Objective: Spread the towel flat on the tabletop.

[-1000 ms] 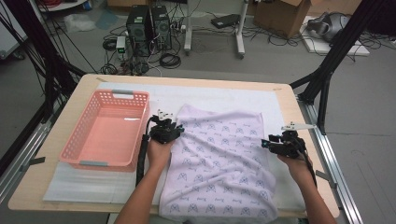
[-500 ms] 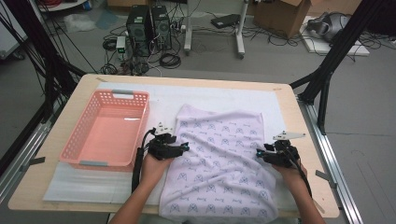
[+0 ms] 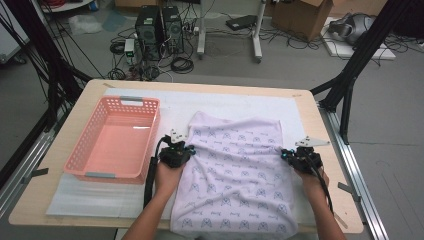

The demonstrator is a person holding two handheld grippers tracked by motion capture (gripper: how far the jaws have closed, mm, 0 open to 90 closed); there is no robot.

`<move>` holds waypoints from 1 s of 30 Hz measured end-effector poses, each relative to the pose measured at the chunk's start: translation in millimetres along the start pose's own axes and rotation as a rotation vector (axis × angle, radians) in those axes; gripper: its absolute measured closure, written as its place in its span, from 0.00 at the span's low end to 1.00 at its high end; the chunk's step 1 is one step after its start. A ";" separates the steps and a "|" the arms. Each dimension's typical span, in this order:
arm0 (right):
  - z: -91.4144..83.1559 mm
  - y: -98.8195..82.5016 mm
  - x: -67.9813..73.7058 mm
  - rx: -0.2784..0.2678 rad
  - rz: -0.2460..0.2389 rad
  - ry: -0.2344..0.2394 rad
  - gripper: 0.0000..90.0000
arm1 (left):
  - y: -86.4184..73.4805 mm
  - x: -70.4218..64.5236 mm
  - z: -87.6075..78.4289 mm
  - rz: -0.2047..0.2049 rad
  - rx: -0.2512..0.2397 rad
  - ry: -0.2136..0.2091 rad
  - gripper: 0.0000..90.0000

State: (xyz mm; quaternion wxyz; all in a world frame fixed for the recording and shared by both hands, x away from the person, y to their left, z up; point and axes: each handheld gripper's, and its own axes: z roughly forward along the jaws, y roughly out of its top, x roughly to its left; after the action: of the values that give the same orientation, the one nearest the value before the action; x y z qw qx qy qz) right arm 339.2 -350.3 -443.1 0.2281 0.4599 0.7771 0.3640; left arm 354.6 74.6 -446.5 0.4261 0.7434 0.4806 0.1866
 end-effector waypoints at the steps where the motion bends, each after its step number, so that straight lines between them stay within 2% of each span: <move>1: 0.9 1.0 -3.0 -0.014 0.013 -0.011 0.98 | 3.4 4.0 2.3 0.001 -0.011 0.008 0.98; 3: 3.3 4.6 -9.7 -0.039 0.046 -0.027 0.98 | 8.4 9.1 6.6 -0.028 -0.025 -0.001 0.98; 5: 6.0 7.9 -11.9 -0.052 0.054 -0.049 0.98 | 9.6 8.3 8.8 -0.026 -0.038 0.006 0.98; 6: 7.0 9.2 -11.9 -0.057 0.059 -0.054 0.98 | 9.6 7.6 8.1 -0.015 -0.047 0.029 0.98; 7: 7.9 10.0 -11.9 -0.054 0.066 -0.054 0.97 | 9.7 9.0 6.2 -0.027 -0.059 0.014 0.95; 8: 7.9 10.0 -11.6 -0.054 0.077 -0.044 0.95 | 9.5 9.5 5.2 -0.044 -0.068 -0.005 0.81; 9: 6.8 10.0 -11.4 -0.053 0.083 -0.038 0.92 | 9.3 9.2 3.2 -0.047 -0.057 -0.031 0.71; 11: 0.9 9.6 -10.6 -0.062 0.098 -0.016 0.85 | 8.3 4.0 -1.8 -0.003 -0.026 -0.068 0.58; 12: -1.7 9.2 -10.4 -0.065 0.102 -0.013 0.82 | 6.4 0.8 -5.3 0.017 -0.029 -0.082 0.56; 14: -8.9 7.2 -9.6 -0.080 0.108 0.000 0.79 | -0.1 -4.2 -12.9 0.032 -0.059 -0.094 0.53; 16: -18.3 3.0 -8.4 -0.087 0.111 0.016 0.76 | -6.4 -6.7 -17.3 0.044 -0.043 -0.100 0.49; 17: -22.4 0.6 -7.4 -0.084 0.111 0.027 0.74 | -10.8 -7.2 -19.9 0.049 -0.050 -0.102 0.48; 20: -36.4 -8.7 -2.1 -0.088 0.112 0.056 0.72 | -23.5 -8.4 -29.0 0.043 -0.036 -0.113 0.47; 23: -47.8 -17.7 2.8 -0.092 0.107 0.070 0.71 | -36.1 -9.7 -44.4 0.025 -0.044 -0.127 0.46; 26: -60.5 -25.1 7.1 -0.096 0.091 0.063 0.70 | -43.3 -11.7 -58.7 0.031 -0.056 -0.126 0.46; 30: -82.1 -32.5 11.2 -0.137 0.102 0.048 0.69 | -56.4 -13.9 -78.0 0.032 -0.059 -0.117 0.46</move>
State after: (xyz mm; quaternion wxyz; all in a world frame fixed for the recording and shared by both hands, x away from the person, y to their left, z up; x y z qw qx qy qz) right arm 259.5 -379.9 -416.7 0.2216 0.4736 0.7310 0.4384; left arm 263.2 107.7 -446.3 0.4723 0.7478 0.4370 0.1637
